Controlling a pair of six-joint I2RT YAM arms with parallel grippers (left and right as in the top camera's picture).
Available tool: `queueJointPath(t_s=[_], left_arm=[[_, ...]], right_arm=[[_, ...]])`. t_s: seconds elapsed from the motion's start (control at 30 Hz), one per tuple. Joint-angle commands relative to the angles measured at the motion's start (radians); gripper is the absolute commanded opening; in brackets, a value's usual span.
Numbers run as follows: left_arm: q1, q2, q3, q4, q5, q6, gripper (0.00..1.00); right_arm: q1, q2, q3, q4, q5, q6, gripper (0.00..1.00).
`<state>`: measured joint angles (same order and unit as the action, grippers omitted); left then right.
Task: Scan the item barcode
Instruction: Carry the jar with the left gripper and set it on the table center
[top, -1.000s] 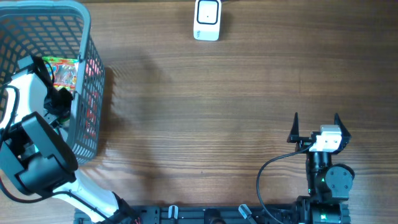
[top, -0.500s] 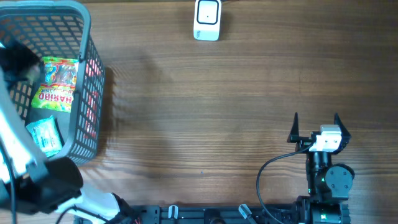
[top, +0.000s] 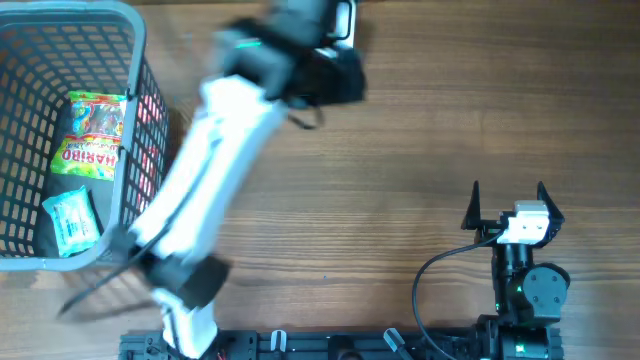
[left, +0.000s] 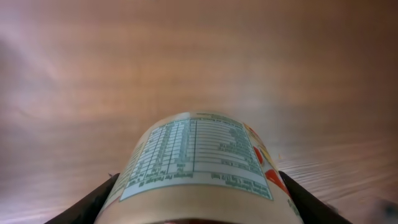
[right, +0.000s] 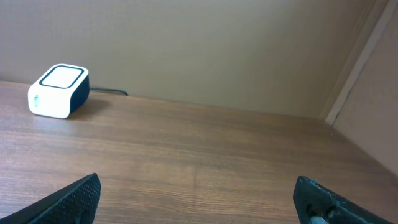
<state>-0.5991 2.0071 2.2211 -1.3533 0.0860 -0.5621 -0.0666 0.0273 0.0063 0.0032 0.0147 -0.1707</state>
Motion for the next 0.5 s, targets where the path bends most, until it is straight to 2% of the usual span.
queueJointPath(t_s=[0.0,0.13,0.23,0.33,0.37,0.4,0.43,0.47], left_arm=[[-0.051,0.209,-0.012,0.018,0.021,-0.082,0.51],[-0.097,0.396,-0.012,0.061,0.029,-0.077,0.52],[-0.116,0.476,-0.012,0.095,0.029,-0.078,0.53],[-0.138,0.515,-0.012,0.127,0.029,-0.078,0.58],[-0.145,0.515,-0.012,0.134,0.028,-0.078,0.63],[-0.151,0.514,-0.012,0.142,0.025,-0.077,0.86],[-0.151,0.514,-0.012,0.138,0.024,-0.075,1.0],[-0.147,0.514,-0.011,0.13,0.024,-0.075,1.0]], right_arm=[[0.003,-0.004,-0.001,0.003,-0.015,-0.011,1.0],[0.003,-0.004,-0.001,0.003,-0.015,-0.011,1.0],[0.003,-0.004,-0.001,0.003,-0.015,-0.011,1.0],[0.003,-0.004,-0.001,0.003,-0.015,-0.011,1.0],[0.003,-0.004,-0.001,0.003,-0.015,-0.011,1.0],[0.003,-0.004,-0.001,0.003,-0.015,-0.011,1.0],[0.003,-0.004,-0.001,0.003,-0.015,-0.011,1.0],[0.003,-0.004,-0.001,0.003,-0.015,-0.011,1.0]])
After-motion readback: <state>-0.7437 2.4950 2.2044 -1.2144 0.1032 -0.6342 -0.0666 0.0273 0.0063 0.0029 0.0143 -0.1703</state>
